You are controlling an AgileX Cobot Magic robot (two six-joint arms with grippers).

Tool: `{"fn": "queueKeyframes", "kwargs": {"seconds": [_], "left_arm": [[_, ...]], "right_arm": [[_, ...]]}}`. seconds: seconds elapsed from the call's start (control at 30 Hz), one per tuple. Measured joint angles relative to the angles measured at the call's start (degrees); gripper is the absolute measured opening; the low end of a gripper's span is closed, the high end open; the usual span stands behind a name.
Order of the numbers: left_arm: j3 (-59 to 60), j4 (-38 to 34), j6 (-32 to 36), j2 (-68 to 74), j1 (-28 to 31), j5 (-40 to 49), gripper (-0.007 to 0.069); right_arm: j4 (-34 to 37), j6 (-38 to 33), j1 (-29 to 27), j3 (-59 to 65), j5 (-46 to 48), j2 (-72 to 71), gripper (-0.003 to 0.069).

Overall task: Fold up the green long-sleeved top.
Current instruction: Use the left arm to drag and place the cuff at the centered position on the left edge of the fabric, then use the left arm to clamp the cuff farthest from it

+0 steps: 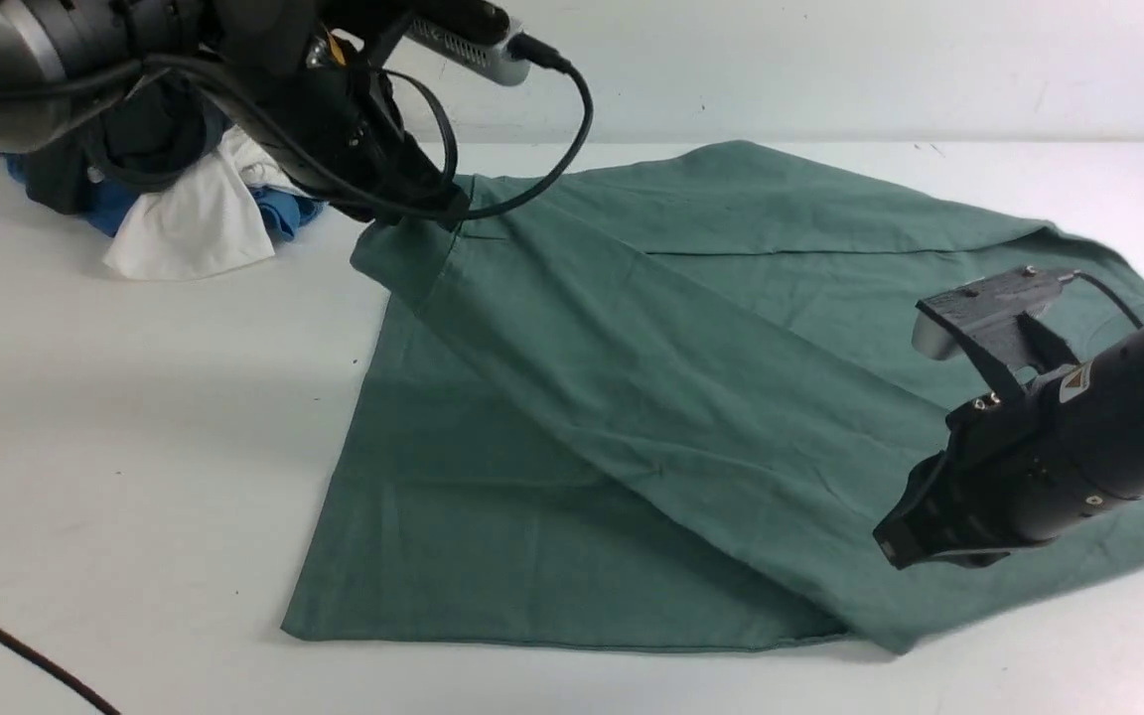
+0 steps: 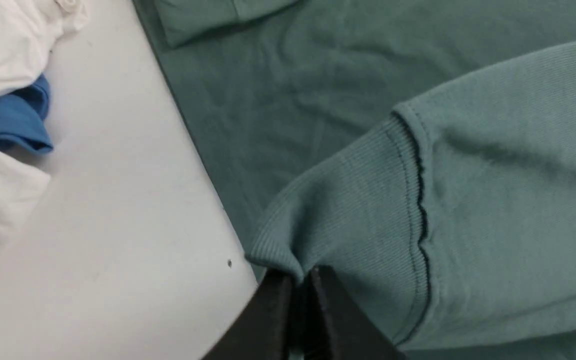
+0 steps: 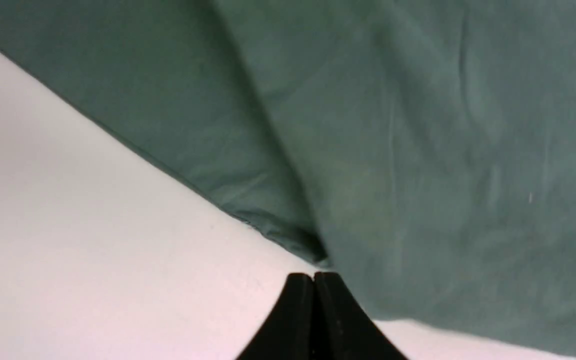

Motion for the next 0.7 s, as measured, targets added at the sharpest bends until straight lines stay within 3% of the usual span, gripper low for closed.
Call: {"fn": "queueKeyframes", "kwargs": {"seconds": [0.17, 0.23, 0.53, 0.7], "left_arm": [[-7.0, 0.2, -2.1, 11.3, 1.4, -0.3, 0.0016], [-11.2, 0.5, -4.3, 17.8, 1.8, 1.5, 0.005], [-28.7, 2.1, -12.3, 26.6, 2.0, 8.9, 0.0424], [-38.0, 1.1, -12.6, 29.4, 2.7, 8.8, 0.0468]], "right_arm": [[0.0, 0.0, 0.0, 0.0, 0.0, 0.0, -0.001], [0.0, -0.1, 0.0, 0.0, 0.0, 0.0, -0.001], [0.2, -0.2, 0.0, 0.0, -1.5, 0.0, -0.001], [3.3, -0.2, 0.0, 0.1, -5.8, 0.3, -0.001]]}}
